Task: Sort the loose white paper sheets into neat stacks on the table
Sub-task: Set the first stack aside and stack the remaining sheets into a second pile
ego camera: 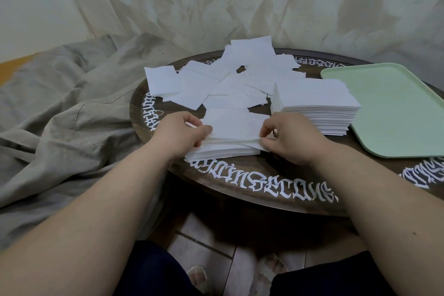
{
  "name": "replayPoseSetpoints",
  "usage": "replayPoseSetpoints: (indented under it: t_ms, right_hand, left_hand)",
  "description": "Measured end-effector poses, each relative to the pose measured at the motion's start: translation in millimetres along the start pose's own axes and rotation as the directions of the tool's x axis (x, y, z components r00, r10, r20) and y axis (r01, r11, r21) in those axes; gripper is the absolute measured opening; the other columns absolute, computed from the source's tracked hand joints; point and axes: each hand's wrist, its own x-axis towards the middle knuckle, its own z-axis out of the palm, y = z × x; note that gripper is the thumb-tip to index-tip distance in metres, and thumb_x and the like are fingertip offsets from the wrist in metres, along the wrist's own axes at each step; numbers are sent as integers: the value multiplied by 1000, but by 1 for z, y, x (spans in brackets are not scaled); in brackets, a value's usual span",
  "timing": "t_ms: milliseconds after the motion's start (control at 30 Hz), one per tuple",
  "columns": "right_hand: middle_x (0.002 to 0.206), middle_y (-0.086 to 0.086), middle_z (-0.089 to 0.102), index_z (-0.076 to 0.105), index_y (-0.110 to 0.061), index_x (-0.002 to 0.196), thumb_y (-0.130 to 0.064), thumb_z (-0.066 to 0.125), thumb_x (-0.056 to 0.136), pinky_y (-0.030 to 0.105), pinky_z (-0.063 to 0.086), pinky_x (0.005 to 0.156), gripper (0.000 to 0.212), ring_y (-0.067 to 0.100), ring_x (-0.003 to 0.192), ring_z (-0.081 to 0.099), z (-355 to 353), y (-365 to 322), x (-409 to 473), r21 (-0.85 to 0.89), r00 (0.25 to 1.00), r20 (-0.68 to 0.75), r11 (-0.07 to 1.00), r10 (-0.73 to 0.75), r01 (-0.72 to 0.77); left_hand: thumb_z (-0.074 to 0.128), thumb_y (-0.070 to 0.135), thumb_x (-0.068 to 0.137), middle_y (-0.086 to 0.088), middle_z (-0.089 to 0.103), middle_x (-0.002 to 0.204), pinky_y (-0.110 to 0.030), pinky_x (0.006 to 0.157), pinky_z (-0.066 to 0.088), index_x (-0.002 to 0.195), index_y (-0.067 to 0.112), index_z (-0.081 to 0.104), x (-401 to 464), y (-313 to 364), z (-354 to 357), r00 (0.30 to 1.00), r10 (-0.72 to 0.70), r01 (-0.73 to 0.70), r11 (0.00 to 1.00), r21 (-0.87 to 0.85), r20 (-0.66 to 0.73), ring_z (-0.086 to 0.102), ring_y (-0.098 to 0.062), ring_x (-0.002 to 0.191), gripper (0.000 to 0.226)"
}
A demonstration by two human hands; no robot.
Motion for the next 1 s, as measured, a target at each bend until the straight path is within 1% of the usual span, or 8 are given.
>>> replayPoseSetpoints:
  t_ms: [100,200,267,333,500,733,867,1000]
  right_hand:
    - [90,-5,61,70,-20,86,-25,62,85,29,44,78,10,16,90,57,-2,3,-2,55,998,-39,998,43,-41]
    - [93,-3,64,71,-17,90,-23,61,87,25,39,75,12,14,90,56,-5,5,-3,74,995,-82,996,62,-56]
    - [92,-5,65,71,-17,90,-23,60,88,24,37,72,12,11,84,53,-6,5,-3,94,993,-98,994,65,-56]
    - [88,-7,63,70,-18,88,-23,60,88,25,37,70,11,9,79,51,-7,4,-4,123,992,-105,990,76,-63]
    - [86,-8,64,69,-19,87,-22,62,87,25,41,71,8,9,78,53,-10,7,-4,159,990,-88,983,107,-92]
    - [90,-5,63,72,-17,90,-19,64,86,21,33,68,9,8,78,51,-10,9,-3,146,993,-45,984,106,-99]
    - [91,-5,65,71,-16,87,-18,63,85,23,37,69,7,8,79,53,-9,8,-3,163,993,-42,981,109,-101]
    - [90,-5,66,70,-15,87,-17,63,85,26,44,73,8,10,81,57,-12,7,-5,196,992,-39,975,117,-107]
  left_hand:
    - [76,41,73,11,60,90,-26,71,41,90,27,60,-4,11,-2,954,293,-259,915,309,-69,53,-2,72,27]
    - [74,43,76,12,53,105,-24,78,38,95,29,61,-9,23,3,843,531,-499,707,501,91,54,-6,89,27]
    - [70,45,79,9,55,113,-24,81,37,100,27,64,-7,24,9,791,573,-571,564,596,215,53,-12,101,28]
    - [65,45,83,7,58,111,-27,84,39,103,26,65,-5,21,13,793,551,-568,515,642,259,52,-15,104,27]
    - [59,35,90,6,63,101,-30,80,42,96,24,70,-6,14,10,835,529,-494,602,628,149,57,-16,98,17]
    - [65,26,87,7,67,98,-26,78,40,96,21,69,-3,10,1,877,477,-424,715,556,54,49,-10,77,11]
    - [70,27,83,13,67,90,-22,77,44,91,27,63,-4,12,1,898,429,-422,772,475,102,62,-5,77,12]
    - [73,24,79,11,69,88,-19,77,45,89,31,60,-5,10,0,907,396,-415,793,446,140,63,2,77,18]
